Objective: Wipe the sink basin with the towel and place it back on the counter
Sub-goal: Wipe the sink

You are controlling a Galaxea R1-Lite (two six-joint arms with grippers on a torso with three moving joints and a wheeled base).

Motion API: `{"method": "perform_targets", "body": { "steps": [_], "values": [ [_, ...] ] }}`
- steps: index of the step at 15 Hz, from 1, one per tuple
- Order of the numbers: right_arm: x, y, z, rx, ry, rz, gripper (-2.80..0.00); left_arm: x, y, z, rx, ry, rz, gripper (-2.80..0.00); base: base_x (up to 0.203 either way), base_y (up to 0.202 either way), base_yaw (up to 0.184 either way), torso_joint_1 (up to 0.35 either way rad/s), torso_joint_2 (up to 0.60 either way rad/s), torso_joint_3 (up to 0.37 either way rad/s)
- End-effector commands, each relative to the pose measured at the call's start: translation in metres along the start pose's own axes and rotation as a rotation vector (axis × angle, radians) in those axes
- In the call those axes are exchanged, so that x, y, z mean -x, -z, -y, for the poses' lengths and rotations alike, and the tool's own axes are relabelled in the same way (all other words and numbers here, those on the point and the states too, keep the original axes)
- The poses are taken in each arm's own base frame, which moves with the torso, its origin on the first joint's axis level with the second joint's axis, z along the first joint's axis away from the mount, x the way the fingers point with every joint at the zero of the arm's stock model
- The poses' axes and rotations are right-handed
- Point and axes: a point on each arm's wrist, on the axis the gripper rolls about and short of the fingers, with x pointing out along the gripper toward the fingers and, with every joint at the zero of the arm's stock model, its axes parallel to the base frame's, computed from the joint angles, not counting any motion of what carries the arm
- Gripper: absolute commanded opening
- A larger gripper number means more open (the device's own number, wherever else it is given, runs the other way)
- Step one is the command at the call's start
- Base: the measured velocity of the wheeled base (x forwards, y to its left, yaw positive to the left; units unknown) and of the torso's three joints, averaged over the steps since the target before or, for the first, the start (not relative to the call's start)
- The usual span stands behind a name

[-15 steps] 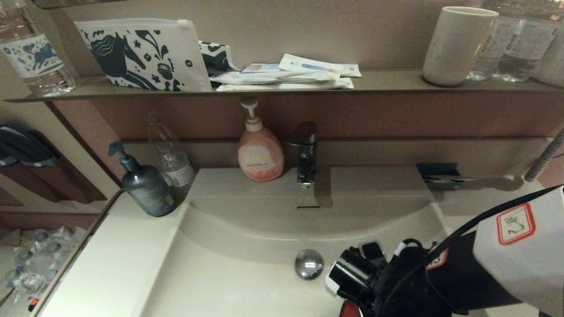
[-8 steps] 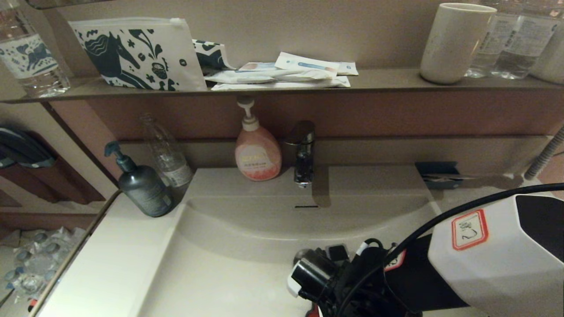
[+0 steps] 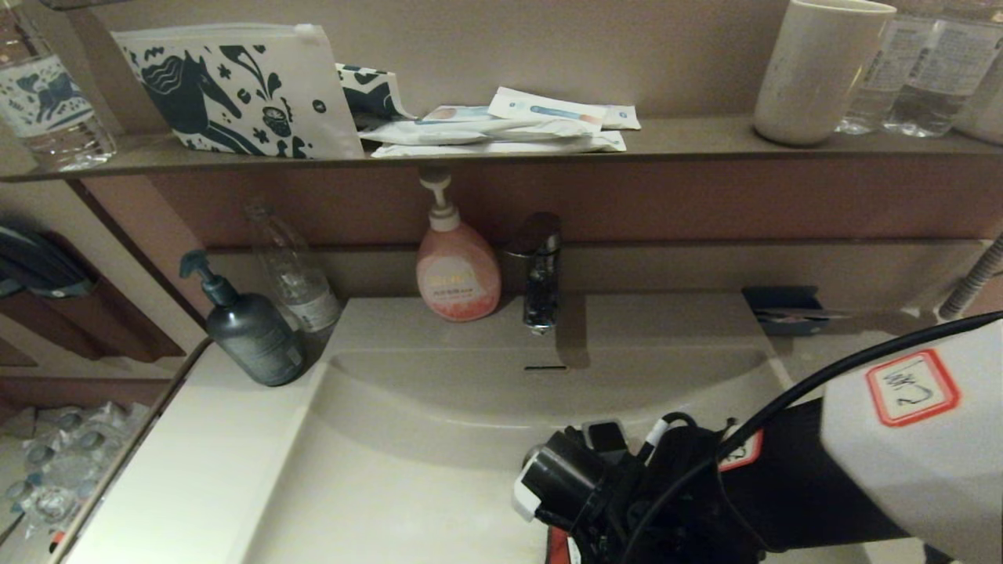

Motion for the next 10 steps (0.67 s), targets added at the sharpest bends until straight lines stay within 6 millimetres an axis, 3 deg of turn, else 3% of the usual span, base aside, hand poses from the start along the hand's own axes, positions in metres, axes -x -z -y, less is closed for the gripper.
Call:
{"method": "perform_targets", "body": {
  "steps": [1, 10],
  "values": [
    [0.031, -0.009, 0.018, -0.039, -0.02, 0.06, -2.8, 0.0, 0.0, 0.0, 0.0, 0.0, 0.0, -2.8, 0.0, 0.0, 0.0, 0.0, 0.0, 0.0],
    [0.09, -0.031, 0.115, -0.167, 0.083, 0.208, -2.8, 0.0, 0.0, 0.0, 0.0, 0.0, 0.0, -2.8, 0.0, 0.0, 0.0, 0.0, 0.0, 0.0]
  ]
}}
